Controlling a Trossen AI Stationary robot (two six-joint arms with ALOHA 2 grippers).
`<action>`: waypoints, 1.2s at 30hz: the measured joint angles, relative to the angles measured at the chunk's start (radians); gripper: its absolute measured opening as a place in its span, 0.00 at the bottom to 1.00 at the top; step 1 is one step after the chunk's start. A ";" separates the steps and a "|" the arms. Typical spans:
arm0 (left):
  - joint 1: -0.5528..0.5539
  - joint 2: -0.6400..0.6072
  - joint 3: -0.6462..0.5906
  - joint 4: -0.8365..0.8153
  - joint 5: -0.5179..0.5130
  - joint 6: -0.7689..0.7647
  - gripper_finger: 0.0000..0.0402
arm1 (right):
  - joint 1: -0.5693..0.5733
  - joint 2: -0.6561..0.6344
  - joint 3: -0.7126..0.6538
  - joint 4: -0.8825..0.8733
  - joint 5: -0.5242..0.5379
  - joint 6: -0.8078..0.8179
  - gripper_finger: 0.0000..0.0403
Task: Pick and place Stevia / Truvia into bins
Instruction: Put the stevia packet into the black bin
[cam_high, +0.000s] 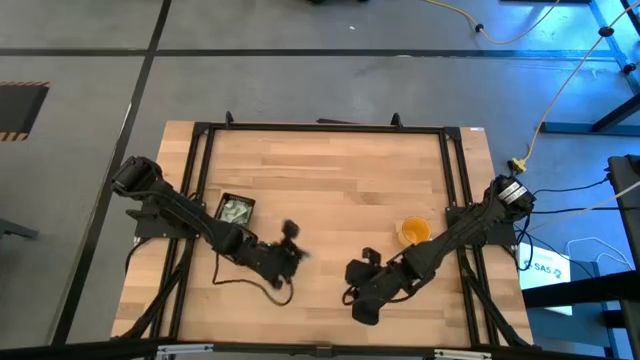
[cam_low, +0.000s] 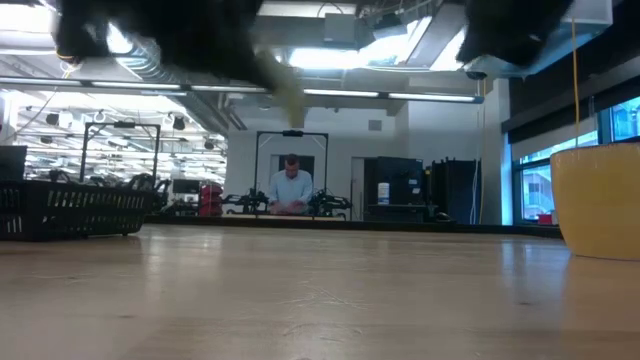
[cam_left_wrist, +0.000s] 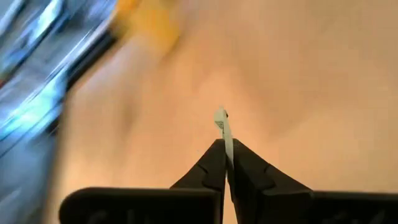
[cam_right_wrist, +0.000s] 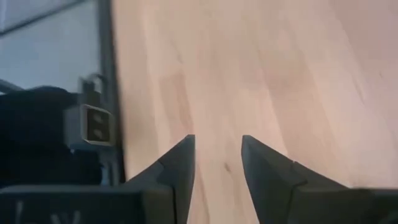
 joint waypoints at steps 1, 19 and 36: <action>-0.005 0.000 0.000 -0.074 -0.098 -0.032 0.02 | 0.000 0.000 0.000 -0.028 0.000 0.022 0.33; -0.062 0.000 0.000 -1.259 -0.327 -1.211 0.01 | 0.000 0.000 0.000 -0.089 0.000 0.036 0.33; -0.060 0.000 0.000 -1.330 -0.028 -1.361 0.04 | 0.000 0.000 0.000 -0.088 0.059 0.016 0.33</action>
